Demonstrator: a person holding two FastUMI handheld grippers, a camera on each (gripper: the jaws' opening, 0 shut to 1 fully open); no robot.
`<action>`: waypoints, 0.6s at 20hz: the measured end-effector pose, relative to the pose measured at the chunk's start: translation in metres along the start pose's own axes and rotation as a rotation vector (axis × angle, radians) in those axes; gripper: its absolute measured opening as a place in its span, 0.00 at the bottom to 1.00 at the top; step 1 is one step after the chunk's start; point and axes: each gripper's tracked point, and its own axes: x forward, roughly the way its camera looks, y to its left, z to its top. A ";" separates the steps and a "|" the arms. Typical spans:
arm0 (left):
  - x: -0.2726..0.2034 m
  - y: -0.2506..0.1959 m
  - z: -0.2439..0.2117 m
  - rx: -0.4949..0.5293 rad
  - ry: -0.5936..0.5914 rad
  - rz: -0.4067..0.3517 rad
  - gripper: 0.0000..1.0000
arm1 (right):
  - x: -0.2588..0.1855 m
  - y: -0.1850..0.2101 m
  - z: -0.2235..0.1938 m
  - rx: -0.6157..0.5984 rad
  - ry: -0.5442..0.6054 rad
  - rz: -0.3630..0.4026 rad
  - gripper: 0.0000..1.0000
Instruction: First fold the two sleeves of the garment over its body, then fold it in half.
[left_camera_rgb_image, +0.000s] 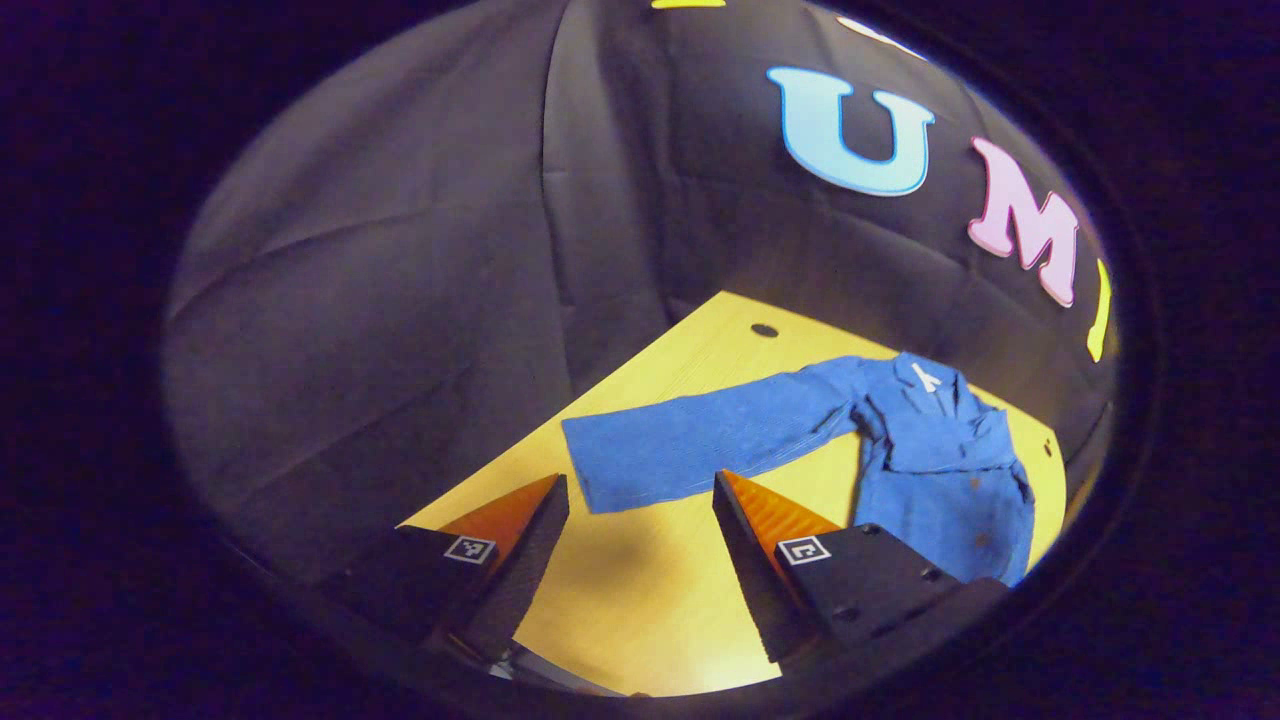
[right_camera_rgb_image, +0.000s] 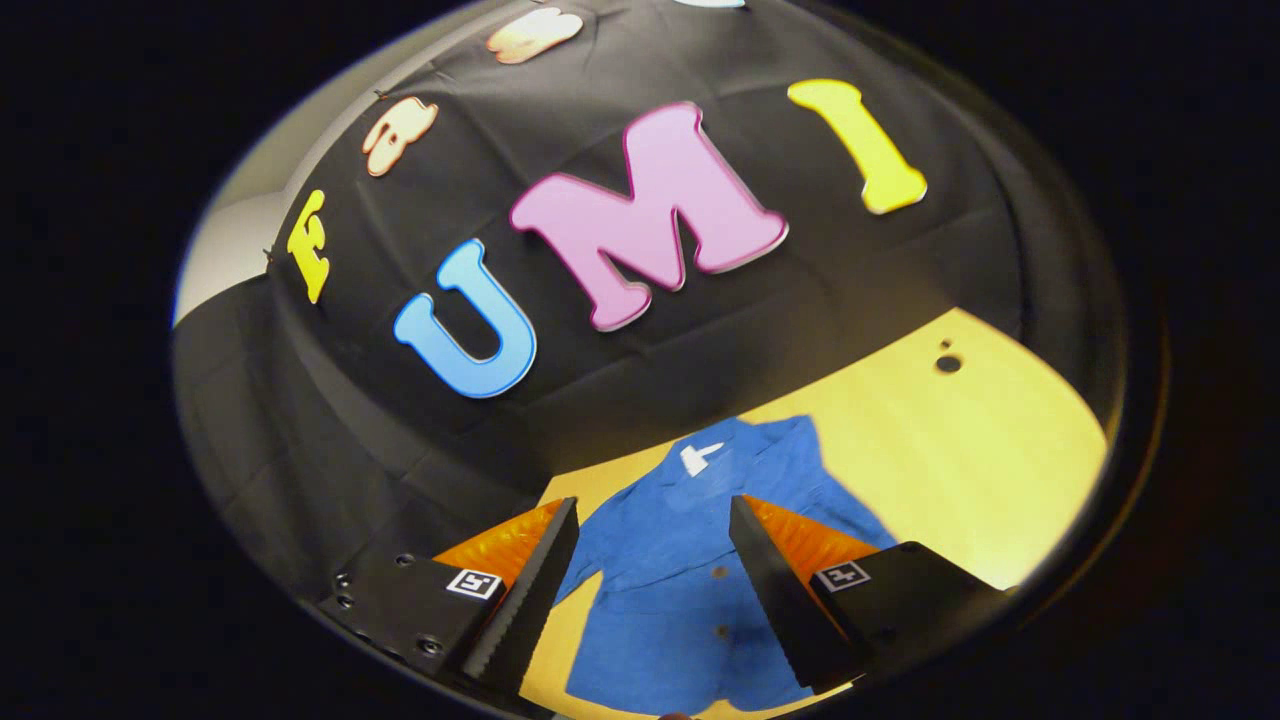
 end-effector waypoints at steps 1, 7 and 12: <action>0.013 0.005 -0.001 0.002 0.038 0.014 0.82 | -0.021 -0.011 0.009 -0.032 -0.026 -0.044 0.97; 0.069 0.013 -0.003 -0.048 0.187 0.017 0.85 | -0.139 -0.081 0.068 -0.139 -0.224 -0.301 0.96; 0.088 0.007 -0.005 -0.024 0.256 0.041 0.85 | -0.167 -0.123 0.058 -0.137 -0.192 -0.446 0.97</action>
